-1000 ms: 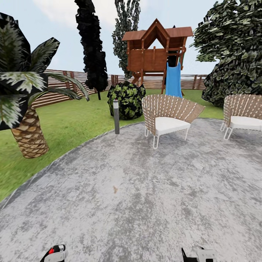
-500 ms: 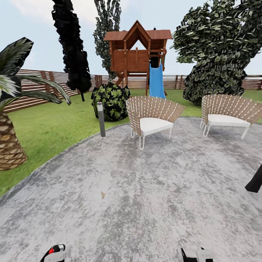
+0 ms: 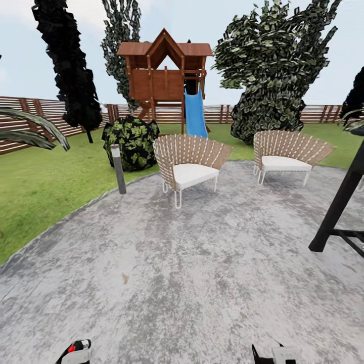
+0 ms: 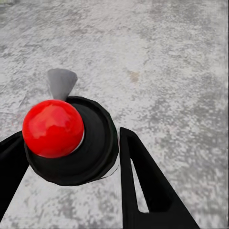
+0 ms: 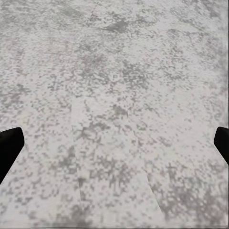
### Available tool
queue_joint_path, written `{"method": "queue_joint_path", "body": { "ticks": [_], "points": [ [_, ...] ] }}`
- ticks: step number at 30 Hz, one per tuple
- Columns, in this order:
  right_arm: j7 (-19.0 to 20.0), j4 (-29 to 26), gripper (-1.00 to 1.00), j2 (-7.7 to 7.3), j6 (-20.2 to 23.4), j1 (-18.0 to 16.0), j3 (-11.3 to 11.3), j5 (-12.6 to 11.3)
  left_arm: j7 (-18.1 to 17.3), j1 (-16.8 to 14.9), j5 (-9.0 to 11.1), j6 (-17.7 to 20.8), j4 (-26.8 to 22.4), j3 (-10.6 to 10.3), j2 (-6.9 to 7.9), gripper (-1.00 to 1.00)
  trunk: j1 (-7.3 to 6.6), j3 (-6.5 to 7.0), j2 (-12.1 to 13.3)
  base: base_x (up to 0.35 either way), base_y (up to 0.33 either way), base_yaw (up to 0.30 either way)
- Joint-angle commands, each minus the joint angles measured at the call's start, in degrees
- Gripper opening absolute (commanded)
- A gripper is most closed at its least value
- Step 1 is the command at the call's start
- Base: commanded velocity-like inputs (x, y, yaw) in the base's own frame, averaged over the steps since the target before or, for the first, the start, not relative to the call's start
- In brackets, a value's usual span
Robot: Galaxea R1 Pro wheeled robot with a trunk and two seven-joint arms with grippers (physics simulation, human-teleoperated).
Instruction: Pick up the pesticide atomizer in the garden and spray insectifuge to fully cover both potted plants in the garden.
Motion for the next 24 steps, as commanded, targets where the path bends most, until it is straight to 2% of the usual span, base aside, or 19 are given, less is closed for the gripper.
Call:
{"method": "queue_joint_path", "body": {
  "ticks": [1,24],
  "points": [
    [0.0,0.0,1.0,0.12,-0.2,-0.1,-0.5,0.6,0.0,0.0,0.4,-0.2,0.0,-0.1,0.02,-1.0,-0.01,-0.05,0.0,0.0,0.0,-0.276],
    [-0.1,0.0,1.0,0.32,-0.2,-0.1,-0.6,0.5,-0.6,0.0,0.3,-0.2,0.0,-0.5,0.1,-1.0,-0.01,-0.57,0.0,-0.001,0.001,-0.276]
  ]
}}
